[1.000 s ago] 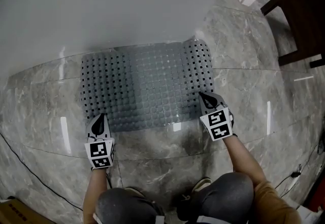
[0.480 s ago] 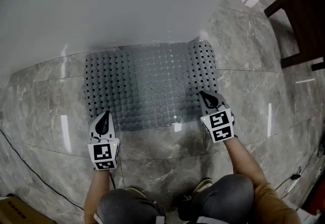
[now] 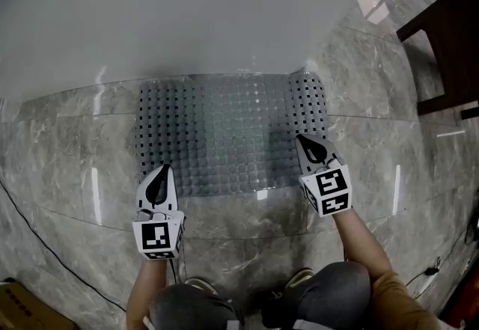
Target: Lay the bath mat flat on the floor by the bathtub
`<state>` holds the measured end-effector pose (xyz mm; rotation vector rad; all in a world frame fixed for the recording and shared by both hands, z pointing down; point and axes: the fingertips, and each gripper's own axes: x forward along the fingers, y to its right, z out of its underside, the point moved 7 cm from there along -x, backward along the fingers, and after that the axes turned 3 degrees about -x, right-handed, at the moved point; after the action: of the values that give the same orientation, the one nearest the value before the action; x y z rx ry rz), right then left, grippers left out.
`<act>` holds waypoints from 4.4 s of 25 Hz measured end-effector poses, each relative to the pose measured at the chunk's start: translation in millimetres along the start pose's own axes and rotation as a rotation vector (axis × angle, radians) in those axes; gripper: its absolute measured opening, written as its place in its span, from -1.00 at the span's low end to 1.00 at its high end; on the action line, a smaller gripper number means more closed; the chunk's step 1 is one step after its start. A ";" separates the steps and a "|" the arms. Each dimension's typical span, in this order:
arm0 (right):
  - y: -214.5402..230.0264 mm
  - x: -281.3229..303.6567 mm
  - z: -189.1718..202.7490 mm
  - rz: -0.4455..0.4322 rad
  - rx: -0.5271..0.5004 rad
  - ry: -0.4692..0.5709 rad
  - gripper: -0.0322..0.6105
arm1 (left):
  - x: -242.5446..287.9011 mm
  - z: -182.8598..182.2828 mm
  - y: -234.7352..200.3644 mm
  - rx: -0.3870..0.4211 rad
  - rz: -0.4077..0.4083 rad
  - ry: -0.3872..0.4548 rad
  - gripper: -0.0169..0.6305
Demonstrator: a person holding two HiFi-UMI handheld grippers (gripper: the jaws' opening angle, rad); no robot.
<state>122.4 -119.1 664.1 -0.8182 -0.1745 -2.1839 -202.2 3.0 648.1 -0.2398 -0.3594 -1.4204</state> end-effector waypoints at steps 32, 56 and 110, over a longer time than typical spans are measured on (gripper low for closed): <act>-39.3 -220.0 -221.4 -0.116 0.063 0.077 -0.89 | -170.7 -236.9 30.9 -0.117 -0.012 0.007 -0.94; -14.2 -352.3 -337.0 -0.056 0.136 0.067 -0.89 | -242.0 -425.3 64.3 -0.093 0.065 0.051 -0.94; 55.4 -765.5 -607.2 0.185 0.107 0.525 -0.89 | -504.0 -834.2 88.8 0.028 0.028 0.460 -0.94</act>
<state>231.5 98.8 -283.7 -0.1752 0.0471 -2.1132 -86.4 166.9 -309.7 0.1069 0.0022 -1.3953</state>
